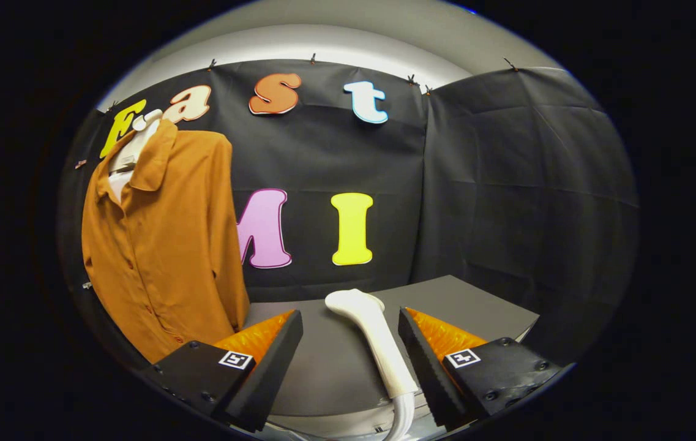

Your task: Iron the clothes twice with a garment steamer, once on the left side and once on the right side.

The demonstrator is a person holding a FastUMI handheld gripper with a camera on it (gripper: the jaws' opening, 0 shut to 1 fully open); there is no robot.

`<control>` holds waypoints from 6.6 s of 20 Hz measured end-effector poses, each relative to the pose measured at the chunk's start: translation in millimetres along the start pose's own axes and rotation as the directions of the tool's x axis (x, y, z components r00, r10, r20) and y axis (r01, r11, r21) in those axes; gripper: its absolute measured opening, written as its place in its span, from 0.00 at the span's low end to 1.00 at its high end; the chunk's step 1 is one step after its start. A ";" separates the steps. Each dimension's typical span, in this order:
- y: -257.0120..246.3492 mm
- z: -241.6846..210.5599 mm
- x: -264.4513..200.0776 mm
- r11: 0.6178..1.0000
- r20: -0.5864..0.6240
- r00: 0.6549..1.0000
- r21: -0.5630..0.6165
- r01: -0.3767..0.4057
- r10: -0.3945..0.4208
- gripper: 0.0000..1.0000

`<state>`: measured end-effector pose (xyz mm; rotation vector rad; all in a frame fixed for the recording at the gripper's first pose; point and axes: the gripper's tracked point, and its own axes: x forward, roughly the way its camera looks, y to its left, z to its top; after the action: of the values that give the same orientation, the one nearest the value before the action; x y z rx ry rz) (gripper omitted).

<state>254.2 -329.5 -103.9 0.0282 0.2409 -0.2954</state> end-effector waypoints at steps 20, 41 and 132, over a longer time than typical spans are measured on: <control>-31.4 -104.7 90.8 1.000 -0.414 0.910 0.025 0.000 0.011 0.89; -10.0 -14.3 -17.8 0.991 -0.172 0.984 0.113 0.064 -0.044 0.39; 416.2 -161.1 -90.8 0.941 -0.470 0.847 -0.095 -0.326 0.246 0.39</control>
<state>254.1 104.6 -241.8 -0.0387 0.7220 0.0401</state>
